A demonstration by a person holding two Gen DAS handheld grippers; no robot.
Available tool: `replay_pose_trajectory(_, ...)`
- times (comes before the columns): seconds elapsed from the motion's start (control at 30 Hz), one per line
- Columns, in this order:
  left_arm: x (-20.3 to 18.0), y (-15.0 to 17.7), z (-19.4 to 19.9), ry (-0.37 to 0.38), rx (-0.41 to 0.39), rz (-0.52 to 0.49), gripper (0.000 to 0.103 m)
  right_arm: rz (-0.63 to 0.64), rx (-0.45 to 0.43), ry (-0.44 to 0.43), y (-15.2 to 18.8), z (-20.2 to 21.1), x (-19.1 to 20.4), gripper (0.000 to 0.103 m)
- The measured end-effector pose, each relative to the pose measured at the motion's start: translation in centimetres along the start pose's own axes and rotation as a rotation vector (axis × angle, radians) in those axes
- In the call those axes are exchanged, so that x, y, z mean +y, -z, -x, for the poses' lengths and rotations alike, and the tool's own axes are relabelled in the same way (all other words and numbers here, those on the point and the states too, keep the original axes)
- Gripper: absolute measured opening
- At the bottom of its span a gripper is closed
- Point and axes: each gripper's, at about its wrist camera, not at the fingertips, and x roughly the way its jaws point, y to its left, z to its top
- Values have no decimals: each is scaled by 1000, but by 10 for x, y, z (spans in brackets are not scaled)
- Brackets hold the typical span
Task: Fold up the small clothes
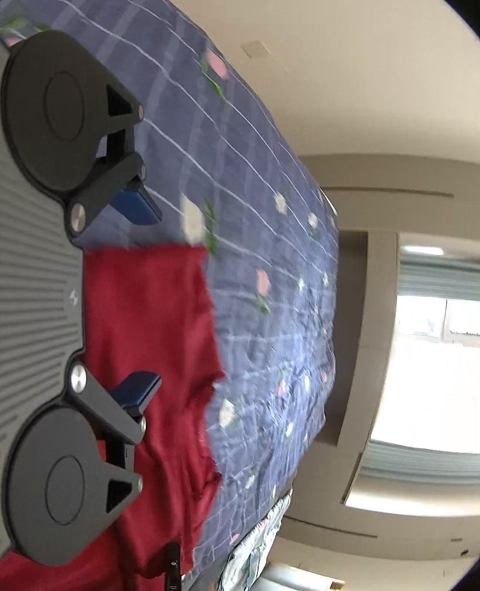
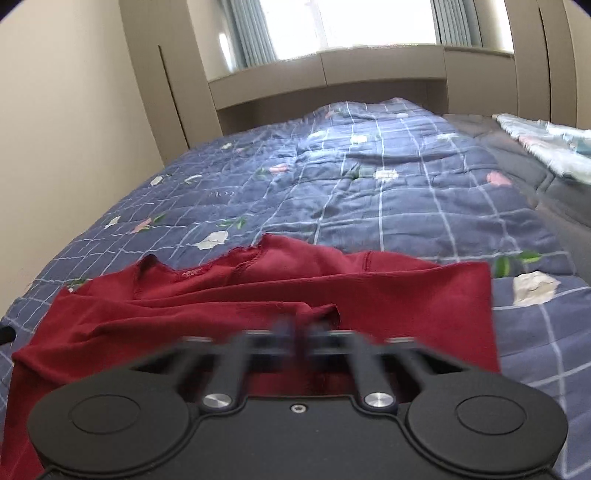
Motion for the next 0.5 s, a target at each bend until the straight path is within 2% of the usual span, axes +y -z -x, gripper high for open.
replay_pose_trajectory(0.1,-14,-12,-28,-8,46,-11,91,77,-101,46,-6,10,8,1)
replay_pose_trajectory(0.17,-22,-15,-47,-9,67,-27,91,109,-127,76,-8,11,11,1)
replay_pose_trajectory(0.23,-30,-15,-64,-10,88,-56,91,148,-111,109,-5,3,12,2)
replay_pose_trajectory(0.3,-37,-13,-83,-42,125,-101,91,149,-31,113,-1,-10,8,5)
replay_pose_trajectory(0.37,-41,-10,-100,-88,156,-136,90,135,-8,123,3,-13,4,15)
replay_pose_trajectory(0.43,-38,-9,-107,-103,142,-116,91,149,-57,157,4,-3,6,39)
replay_pose_trajectory(0.47,-36,-10,-108,-108,143,-97,91,165,-83,157,5,1,9,44)
replay_pose_trajectory(0.5,-35,-11,-109,-110,147,-78,90,184,-106,144,5,6,14,55)
